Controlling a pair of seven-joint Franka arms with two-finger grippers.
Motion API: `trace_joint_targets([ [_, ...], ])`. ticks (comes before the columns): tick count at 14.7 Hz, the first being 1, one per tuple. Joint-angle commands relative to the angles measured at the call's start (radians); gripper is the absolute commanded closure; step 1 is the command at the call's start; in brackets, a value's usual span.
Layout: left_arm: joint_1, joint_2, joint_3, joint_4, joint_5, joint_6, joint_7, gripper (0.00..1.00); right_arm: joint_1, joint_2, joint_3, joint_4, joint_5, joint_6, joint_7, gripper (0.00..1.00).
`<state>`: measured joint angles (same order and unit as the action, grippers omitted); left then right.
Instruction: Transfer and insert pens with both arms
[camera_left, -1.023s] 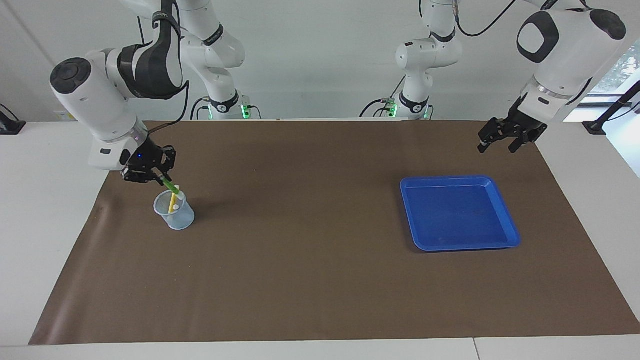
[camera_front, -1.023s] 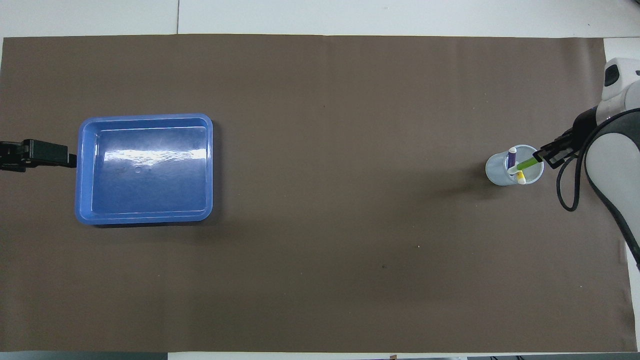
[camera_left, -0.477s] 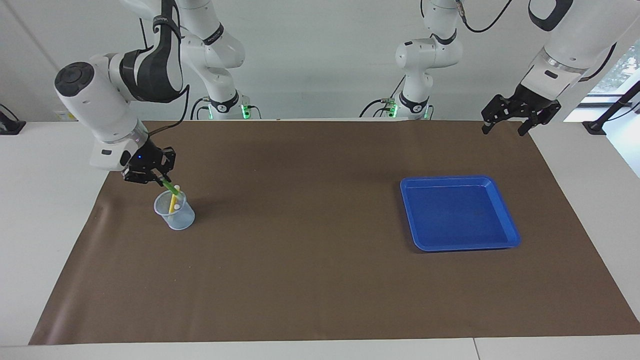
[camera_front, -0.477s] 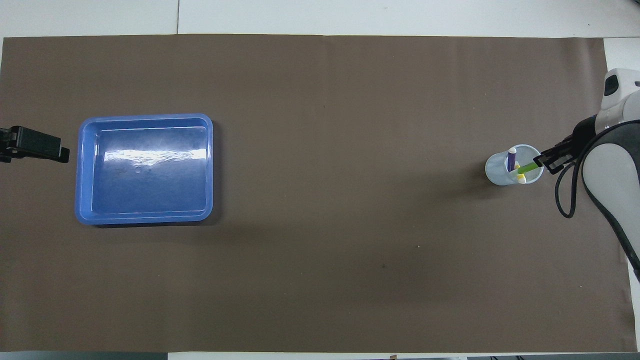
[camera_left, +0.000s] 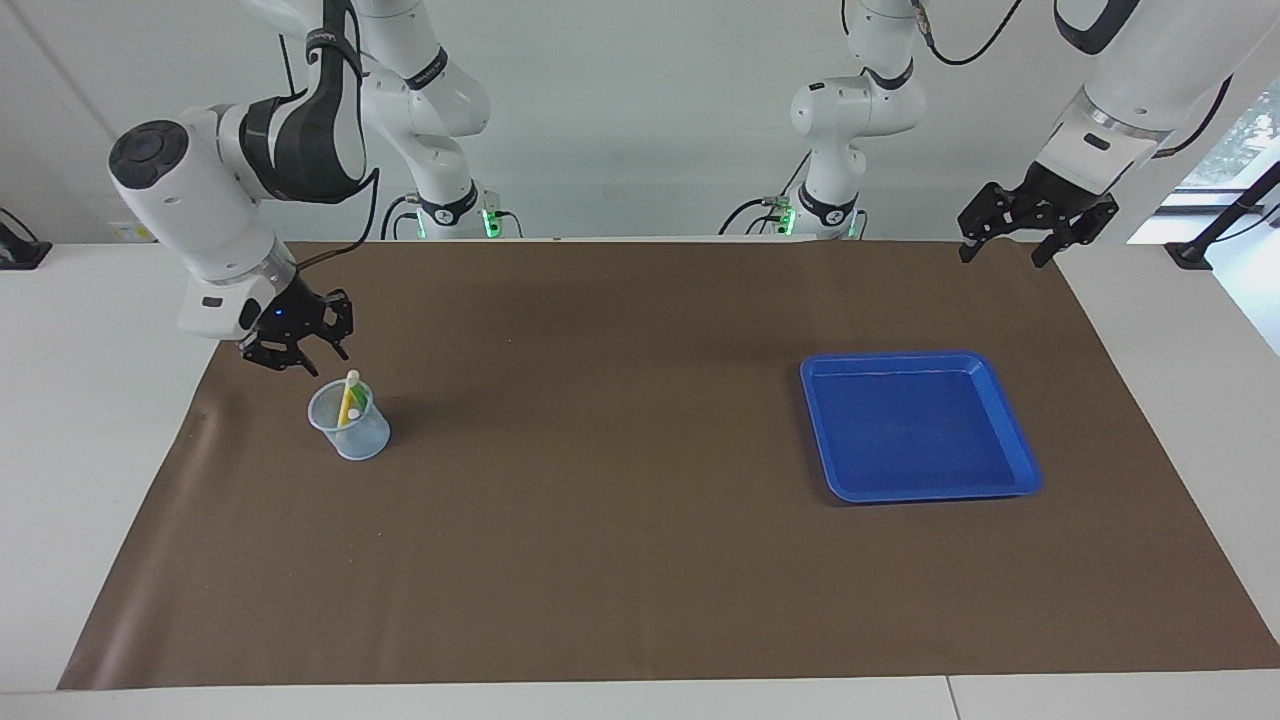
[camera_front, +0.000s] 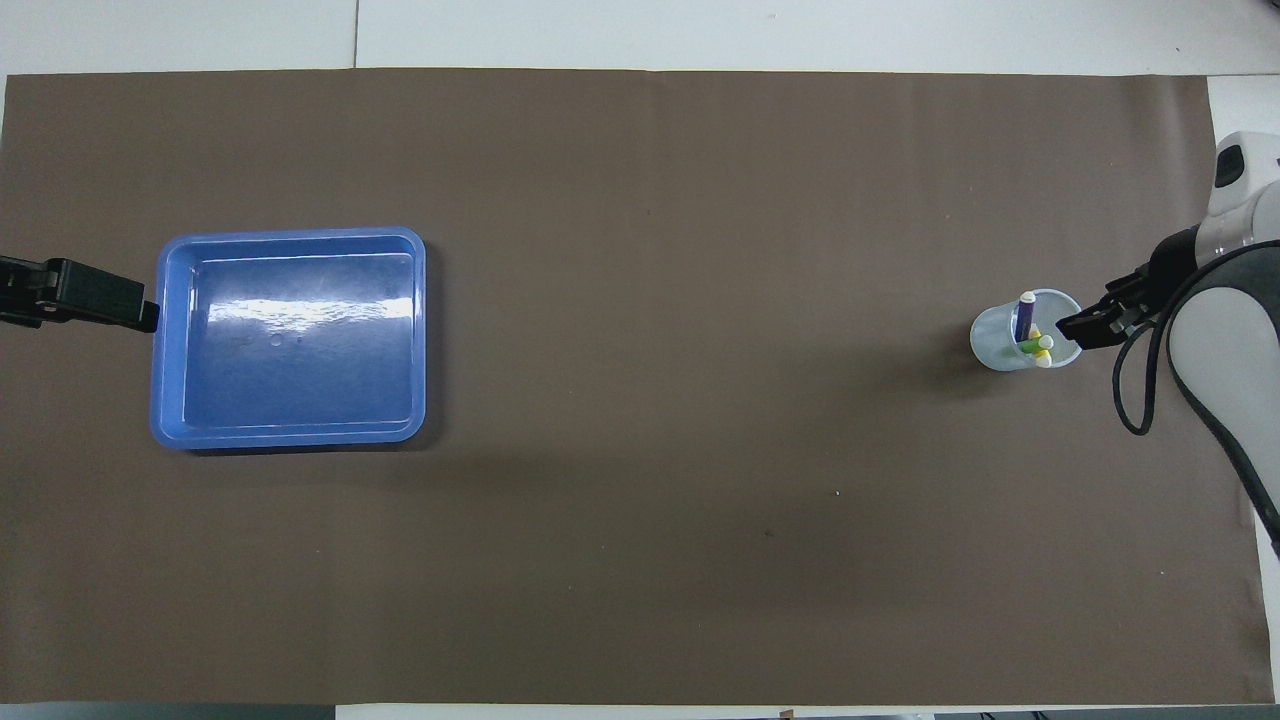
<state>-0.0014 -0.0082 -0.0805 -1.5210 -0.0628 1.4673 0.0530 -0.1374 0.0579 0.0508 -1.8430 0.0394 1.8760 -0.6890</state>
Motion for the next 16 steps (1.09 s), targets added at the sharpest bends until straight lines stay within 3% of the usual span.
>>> trace_joint_targets([
  [1,-0.025,-0.019,0.031,-0.025,0.017,-0.021,-0.001,0.0,-0.015,-0.006,0.011,0.059,0.033,-0.049,0.008,0.0],
  [3,-0.038,-0.042,0.057,-0.068,0.018,-0.012,0.008,0.0,-0.005,-0.004,0.007,0.155,0.083,-0.157,0.093,0.0],
  [7,-0.035,-0.042,0.062,-0.067,0.024,-0.022,0.007,0.0,-0.004,-0.015,0.007,0.298,0.062,-0.36,0.273,0.0],
  [16,-0.043,-0.058,0.054,-0.093,0.043,-0.01,0.001,0.0,0.028,-0.027,0.012,0.297,-0.076,-0.383,0.422,0.0],
])
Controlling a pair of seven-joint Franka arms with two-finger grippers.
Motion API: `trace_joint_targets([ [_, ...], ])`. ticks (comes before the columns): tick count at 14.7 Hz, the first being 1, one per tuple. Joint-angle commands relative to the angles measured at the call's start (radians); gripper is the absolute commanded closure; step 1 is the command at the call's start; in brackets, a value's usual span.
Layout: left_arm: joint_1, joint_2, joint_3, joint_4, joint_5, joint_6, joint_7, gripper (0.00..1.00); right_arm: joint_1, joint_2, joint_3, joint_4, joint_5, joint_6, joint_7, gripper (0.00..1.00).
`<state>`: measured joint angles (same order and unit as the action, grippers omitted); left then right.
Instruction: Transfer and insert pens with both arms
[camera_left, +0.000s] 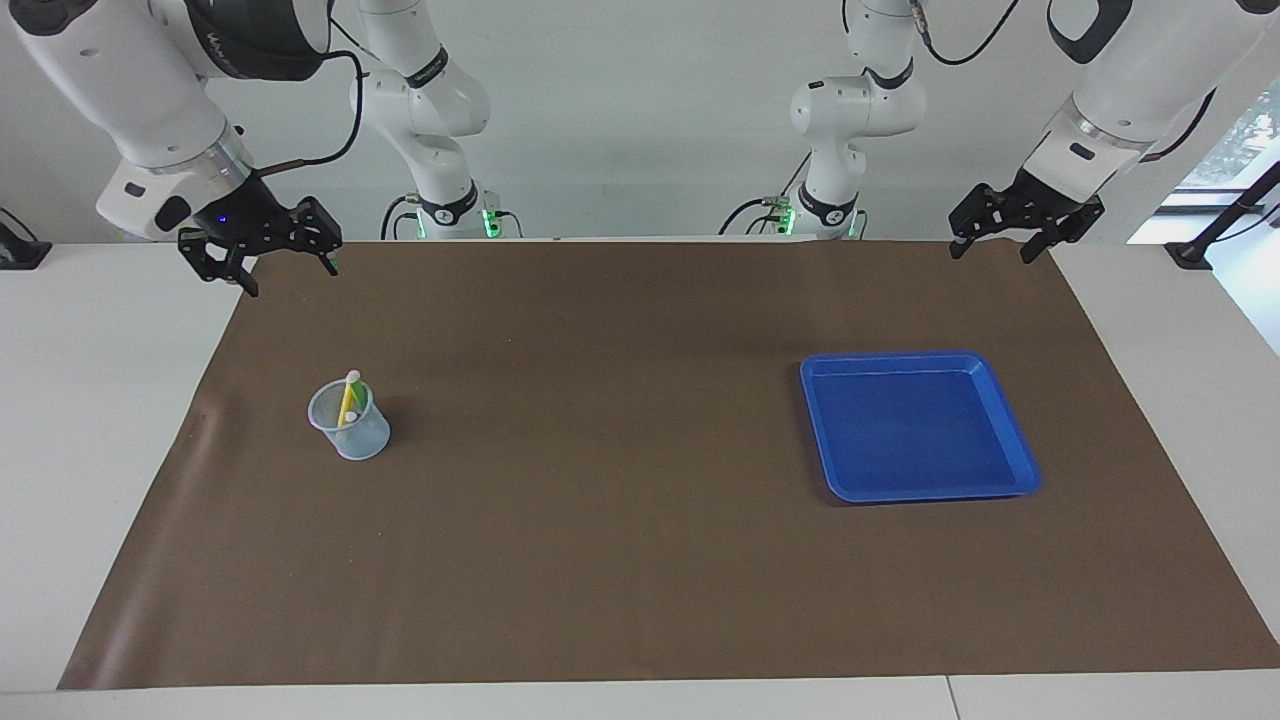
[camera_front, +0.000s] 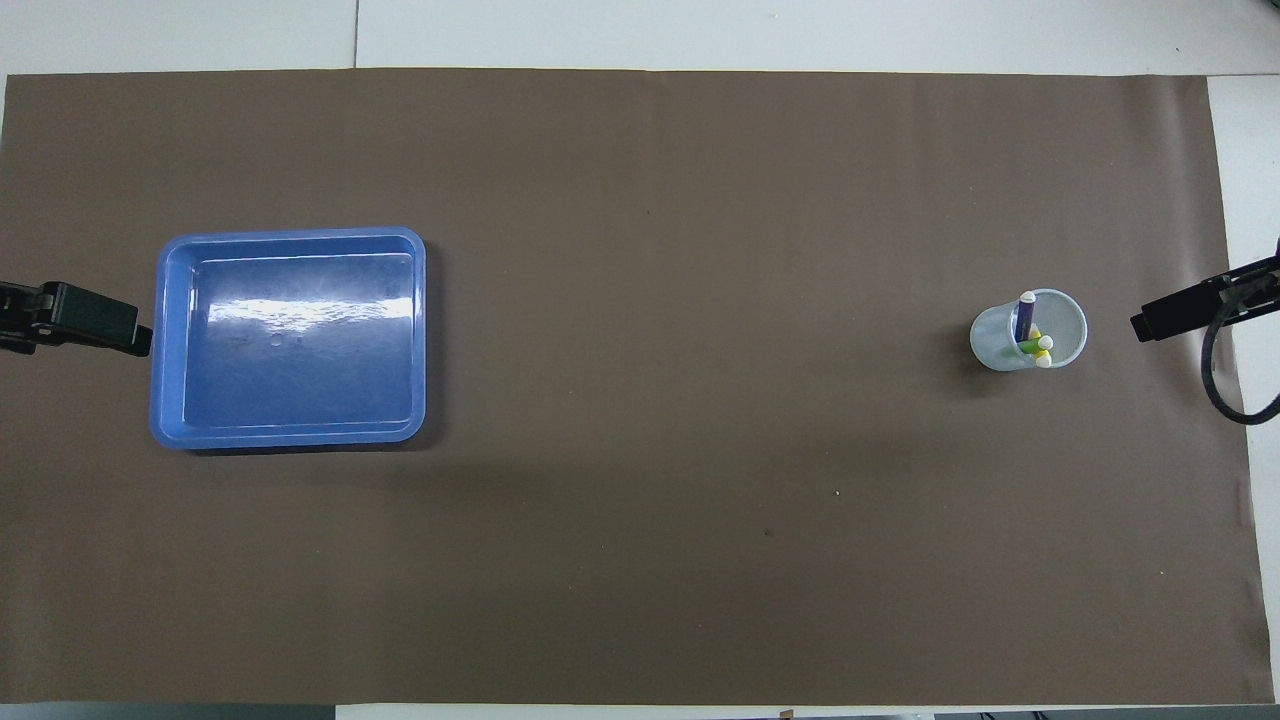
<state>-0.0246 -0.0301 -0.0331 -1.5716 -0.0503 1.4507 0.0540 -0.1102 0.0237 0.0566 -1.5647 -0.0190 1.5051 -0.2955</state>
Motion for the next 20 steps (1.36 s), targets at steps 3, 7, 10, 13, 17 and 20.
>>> trace_joint_targets([
  [3,-0.02,-0.037,0.004,-0.048,0.039,0.008,0.0,0.0,0.061,0.012,-0.02,0.02,-0.032,-0.019,0.036,0.0],
  [7,-0.011,-0.037,0.005,-0.045,0.04,0.02,0.001,0.0,0.115,-0.008,-0.096,0.006,-0.025,-0.032,0.068,0.0],
  [10,-0.011,-0.036,0.005,-0.044,0.041,0.023,0.0,0.0,0.124,-0.022,-0.106,-0.018,-0.025,-0.014,0.072,0.0],
  [13,-0.011,-0.037,0.005,-0.047,0.041,0.025,0.003,0.0,0.126,-0.044,-0.11,-0.04,-0.019,-0.008,0.084,0.0],
  [17,-0.005,-0.036,0.005,-0.044,0.041,0.046,0.001,0.0,0.118,-0.038,-0.107,-0.034,-0.025,-0.008,0.124,0.0],
  [20,-0.005,-0.036,0.007,-0.045,0.041,0.051,0.0,0.0,0.115,-0.033,-0.104,-0.025,-0.027,-0.006,0.125,0.0],
])
